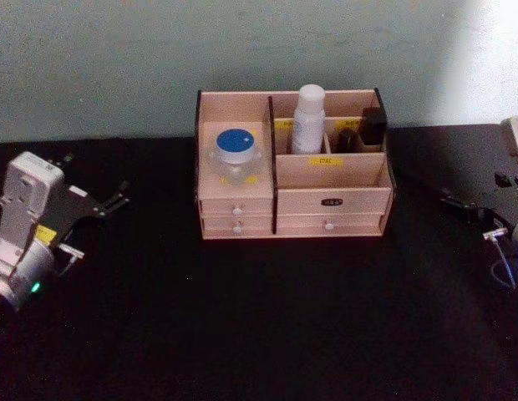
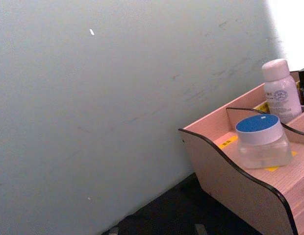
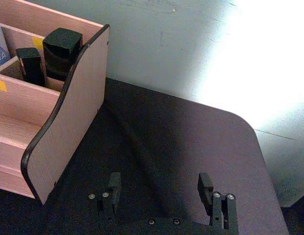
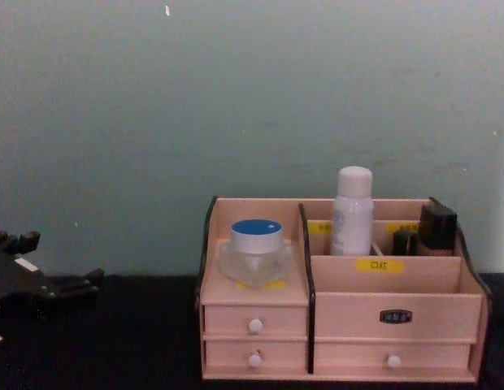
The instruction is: Pick up the facial cleanser and watermelon frost from the table and place them into the tiered storage box.
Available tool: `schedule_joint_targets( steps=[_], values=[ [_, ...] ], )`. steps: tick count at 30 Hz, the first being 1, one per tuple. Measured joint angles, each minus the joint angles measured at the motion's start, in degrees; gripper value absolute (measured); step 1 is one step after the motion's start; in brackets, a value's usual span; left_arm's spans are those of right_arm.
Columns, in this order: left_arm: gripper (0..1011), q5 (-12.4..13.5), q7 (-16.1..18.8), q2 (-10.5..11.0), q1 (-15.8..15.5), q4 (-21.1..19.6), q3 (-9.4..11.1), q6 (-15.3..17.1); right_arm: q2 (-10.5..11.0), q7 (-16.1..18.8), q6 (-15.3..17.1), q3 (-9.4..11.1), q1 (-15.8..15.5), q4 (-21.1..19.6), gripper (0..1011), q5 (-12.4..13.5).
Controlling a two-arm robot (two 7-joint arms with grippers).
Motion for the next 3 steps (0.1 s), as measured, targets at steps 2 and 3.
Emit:
schedule_joint_targets(
  steps=[2, 3],
  values=[
    [1001, 0.0, 0.0, 0.0, 0.0, 0.0, 0.0, 0.0, 0.0, 0.0, 0.0, 0.0, 0.0, 0.0, 1002, 0.0],
    [1001, 0.0, 0.0, 0.0, 0.0, 0.0, 0.0, 0.0, 0.0, 0.0, 0.0, 0.0, 0.0, 0.0, 1003, 0.0]
  ],
)
